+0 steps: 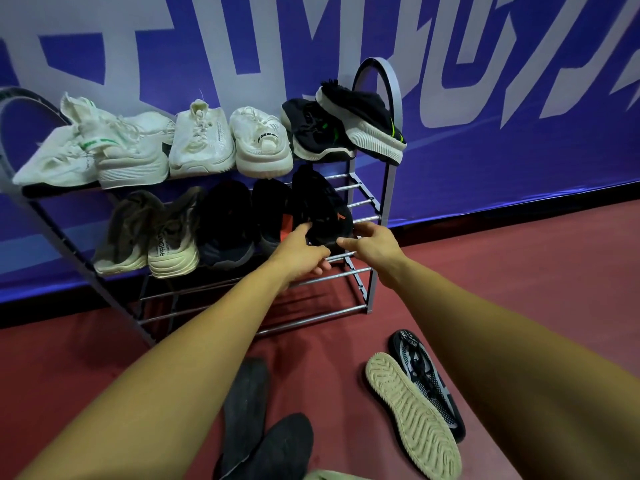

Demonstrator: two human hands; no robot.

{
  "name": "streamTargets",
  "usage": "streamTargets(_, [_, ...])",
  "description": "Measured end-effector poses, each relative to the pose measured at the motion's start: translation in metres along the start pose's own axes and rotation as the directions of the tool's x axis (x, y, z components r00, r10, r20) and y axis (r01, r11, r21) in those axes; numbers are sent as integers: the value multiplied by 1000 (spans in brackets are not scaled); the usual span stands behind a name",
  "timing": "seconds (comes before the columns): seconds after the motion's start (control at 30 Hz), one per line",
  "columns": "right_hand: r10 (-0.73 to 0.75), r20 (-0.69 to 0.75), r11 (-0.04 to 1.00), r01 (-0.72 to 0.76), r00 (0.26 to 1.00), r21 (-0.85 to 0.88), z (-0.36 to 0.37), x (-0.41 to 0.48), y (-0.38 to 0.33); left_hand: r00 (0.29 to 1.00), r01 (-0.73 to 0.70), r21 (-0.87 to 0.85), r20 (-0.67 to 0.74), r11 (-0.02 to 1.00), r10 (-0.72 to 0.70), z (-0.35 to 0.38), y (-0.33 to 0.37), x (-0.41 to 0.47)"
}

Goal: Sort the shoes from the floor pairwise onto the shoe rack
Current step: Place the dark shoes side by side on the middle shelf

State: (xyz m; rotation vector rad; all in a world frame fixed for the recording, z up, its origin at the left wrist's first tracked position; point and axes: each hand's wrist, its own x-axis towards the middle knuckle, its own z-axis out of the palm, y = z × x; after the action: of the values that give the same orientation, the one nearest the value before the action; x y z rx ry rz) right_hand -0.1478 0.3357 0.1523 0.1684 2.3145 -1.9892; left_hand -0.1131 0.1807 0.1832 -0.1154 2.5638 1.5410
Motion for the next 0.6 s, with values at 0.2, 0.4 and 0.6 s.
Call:
streamTargets(0.2, [52, -53, 988, -59, 997, -142, 6, -6, 0, 1000, -5, 54, 6, 999, 5, -12, -9, -21])
streamTargets(0.4, [139, 47, 942, -118, 989, -313, 20, -45, 30, 998, 38, 173, 33, 984, -44, -24, -37, -47])
streamTargets(0.6, [217, 198, 876, -101, 956, -473, 39, -80, 61, 979, 138, 342, 92, 929, -180, -28, -95, -66])
